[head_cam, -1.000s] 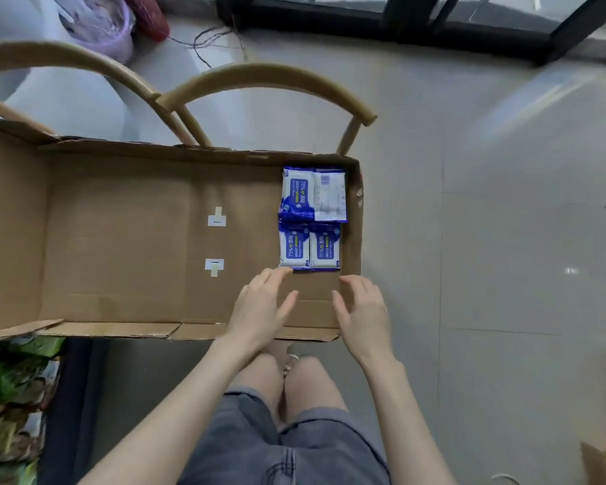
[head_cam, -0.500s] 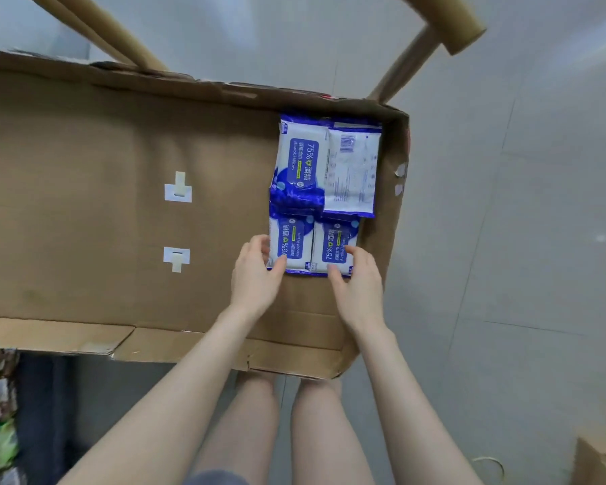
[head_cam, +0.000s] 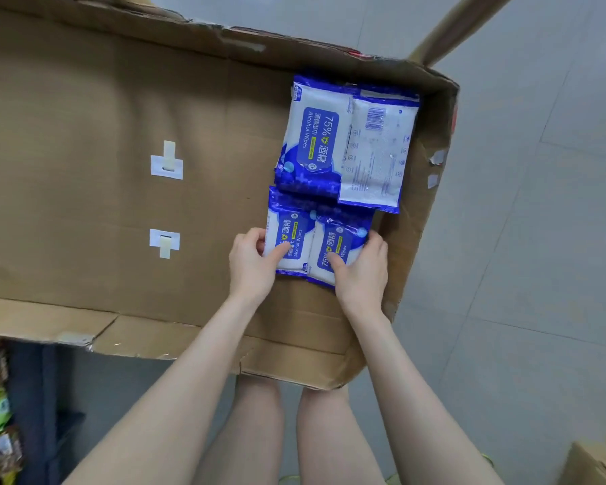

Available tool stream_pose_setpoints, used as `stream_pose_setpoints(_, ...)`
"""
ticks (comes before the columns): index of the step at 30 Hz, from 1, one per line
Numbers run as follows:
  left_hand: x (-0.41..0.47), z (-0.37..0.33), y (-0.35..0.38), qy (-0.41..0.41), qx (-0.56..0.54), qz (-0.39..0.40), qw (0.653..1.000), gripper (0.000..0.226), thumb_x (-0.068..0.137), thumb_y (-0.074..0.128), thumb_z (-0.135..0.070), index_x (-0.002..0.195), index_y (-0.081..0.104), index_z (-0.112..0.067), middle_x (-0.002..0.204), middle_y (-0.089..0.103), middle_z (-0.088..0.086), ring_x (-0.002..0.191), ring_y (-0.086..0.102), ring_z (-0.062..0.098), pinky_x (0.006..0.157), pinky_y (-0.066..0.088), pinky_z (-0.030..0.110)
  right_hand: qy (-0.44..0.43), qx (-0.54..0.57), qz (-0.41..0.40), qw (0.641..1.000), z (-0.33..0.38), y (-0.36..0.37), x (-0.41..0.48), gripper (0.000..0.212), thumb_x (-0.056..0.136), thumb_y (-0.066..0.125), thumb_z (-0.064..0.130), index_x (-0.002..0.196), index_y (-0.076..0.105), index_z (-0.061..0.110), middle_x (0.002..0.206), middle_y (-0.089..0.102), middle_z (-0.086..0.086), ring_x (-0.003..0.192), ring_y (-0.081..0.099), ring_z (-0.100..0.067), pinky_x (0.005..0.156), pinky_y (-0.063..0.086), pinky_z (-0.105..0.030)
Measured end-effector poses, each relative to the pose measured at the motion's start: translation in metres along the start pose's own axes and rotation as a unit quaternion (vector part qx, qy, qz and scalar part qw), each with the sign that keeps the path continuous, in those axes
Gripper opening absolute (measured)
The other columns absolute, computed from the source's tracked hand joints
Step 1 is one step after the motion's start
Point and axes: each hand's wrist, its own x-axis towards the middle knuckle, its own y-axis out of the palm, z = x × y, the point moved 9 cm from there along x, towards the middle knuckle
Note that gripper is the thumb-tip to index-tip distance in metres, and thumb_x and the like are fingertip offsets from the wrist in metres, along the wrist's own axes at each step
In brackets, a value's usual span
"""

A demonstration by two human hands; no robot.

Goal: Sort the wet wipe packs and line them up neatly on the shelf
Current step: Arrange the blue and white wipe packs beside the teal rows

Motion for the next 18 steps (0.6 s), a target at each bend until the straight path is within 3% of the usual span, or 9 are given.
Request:
stream_pose_setpoints(3,-0.013,-0.005,-0.009,0.012,-0.058,0.012,0.998,0.012,0.088,0.067,-0.022,0.090,0.055,-0.020,0.088,0.061,-0.011,0.076,0.057,-0.003,0.059,0.043,0.005,0.016,0.066,0.031,0.997,0.002,-0.004,-0.008,0.035,0.086,0.069,0.019,0.112,0.049,0.007,0.115,0.051,-0.008,0.099,0.054,-0.014,0.069,0.042,-0.007)
stream_pose_setpoints(5,-0.028,-0.007,-0.017,0.008,-0.112,0.018,0.993,0.012,0.090,0.065,-0.021,0.089,0.053,-0.019,0.088,0.064,-0.015,0.074,0.062,-0.008,0.060,0.047,0.007,0.017,0.108,0.043,0.993,0.007,-0.011,-0.019,0.028,0.087,0.068,0.019,0.107,0.049,0.011,0.111,0.054,-0.004,0.093,0.055,-0.009,0.059,0.040,-0.001)
stream_pose_setpoints(7,-0.044,-0.010,-0.028,0.008,-0.155,0.007,0.988,0.009,0.090,0.064,-0.022,0.091,0.056,-0.017,0.089,0.067,-0.011,0.075,0.065,-0.005,0.062,0.050,0.012,0.011,0.173,0.048,0.984,0.014,-0.023,-0.032,0.023,0.087,0.068,0.019,0.100,0.050,0.017,0.107,0.061,0.002,0.089,0.062,-0.007,0.063,0.047,-0.005)
stream_pose_setpoints(10,-0.075,-0.022,-0.063,0.019,-0.219,-0.034,0.975,0.008,0.091,0.063,-0.023,0.091,0.062,-0.015,0.085,0.069,-0.009,0.071,0.064,0.000,0.060,0.049,0.013,0.005,0.290,0.063,0.955,0.035,-0.049,-0.061,0.015,0.088,0.065,0.011,0.090,0.054,0.021,0.094,0.070,0.005,0.084,0.069,-0.011,0.075,0.057,-0.028)
stream_pose_setpoints(13,-0.109,-0.031,-0.102,0.027,-0.289,-0.057,0.955,0.010,0.091,0.062,-0.022,0.096,0.062,-0.013,0.087,0.069,-0.006,0.069,0.064,-0.002,0.058,0.048,0.012,-0.027,0.352,0.092,0.931,0.068,-0.077,-0.092,0.011,0.091,0.060,0.006,0.088,0.055,0.015,0.089,0.071,-0.001,0.082,0.069,-0.018,0.072,0.058,-0.031)
stream_pose_setpoints(18,-0.172,-0.029,-0.172,0.050,-0.394,-0.060,0.916,0.010,0.093,0.055,-0.007,0.098,0.060,-0.015,0.096,0.069,0.000,0.081,0.065,0.006,0.070,0.051,0.019,-0.096,0.375,0.144,0.911,0.132,-0.105,-0.156,0.005,0.093,0.057,0.007,0.096,0.058,0.011,0.095,0.073,-0.007,0.089,0.070,-0.023,0.072,0.058,-0.031)
